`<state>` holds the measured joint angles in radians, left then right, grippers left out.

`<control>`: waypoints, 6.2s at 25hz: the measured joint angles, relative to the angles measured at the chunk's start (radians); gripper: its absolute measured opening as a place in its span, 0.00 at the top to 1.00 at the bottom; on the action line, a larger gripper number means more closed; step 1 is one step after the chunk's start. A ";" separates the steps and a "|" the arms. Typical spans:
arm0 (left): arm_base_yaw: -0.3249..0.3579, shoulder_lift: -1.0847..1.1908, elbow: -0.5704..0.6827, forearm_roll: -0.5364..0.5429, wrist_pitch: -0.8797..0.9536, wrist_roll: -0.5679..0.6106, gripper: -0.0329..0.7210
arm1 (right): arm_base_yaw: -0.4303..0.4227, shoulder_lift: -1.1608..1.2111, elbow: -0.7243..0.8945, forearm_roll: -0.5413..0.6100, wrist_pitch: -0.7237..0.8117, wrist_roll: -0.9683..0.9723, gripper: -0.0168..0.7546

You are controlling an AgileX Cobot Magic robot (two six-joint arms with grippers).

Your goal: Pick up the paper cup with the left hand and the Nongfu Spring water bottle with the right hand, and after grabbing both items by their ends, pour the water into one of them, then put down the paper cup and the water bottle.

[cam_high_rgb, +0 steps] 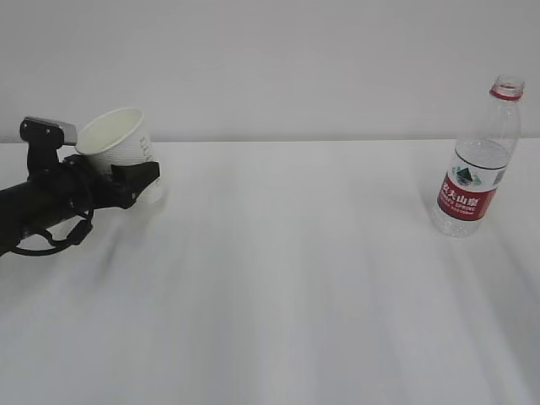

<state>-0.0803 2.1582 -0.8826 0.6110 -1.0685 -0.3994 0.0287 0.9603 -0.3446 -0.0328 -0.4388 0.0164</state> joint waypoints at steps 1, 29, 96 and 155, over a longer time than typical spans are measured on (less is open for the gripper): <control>0.000 0.000 0.002 -0.007 -0.007 0.002 0.28 | 0.000 0.000 0.000 0.000 0.000 0.000 0.21; 0.000 -0.023 0.110 -0.022 -0.014 0.011 0.28 | 0.000 0.000 0.000 0.000 0.000 0.000 0.21; 0.000 -0.025 0.137 -0.116 0.047 0.173 0.23 | 0.000 0.000 0.000 -0.028 0.002 -0.010 0.21; 0.000 -0.031 0.187 -0.175 0.012 0.174 0.04 | 0.000 0.000 0.000 -0.031 0.002 -0.010 0.21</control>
<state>-0.0803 2.1273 -0.6954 0.4363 -1.0562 -0.2258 0.0287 0.9603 -0.3446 -0.0635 -0.4367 0.0063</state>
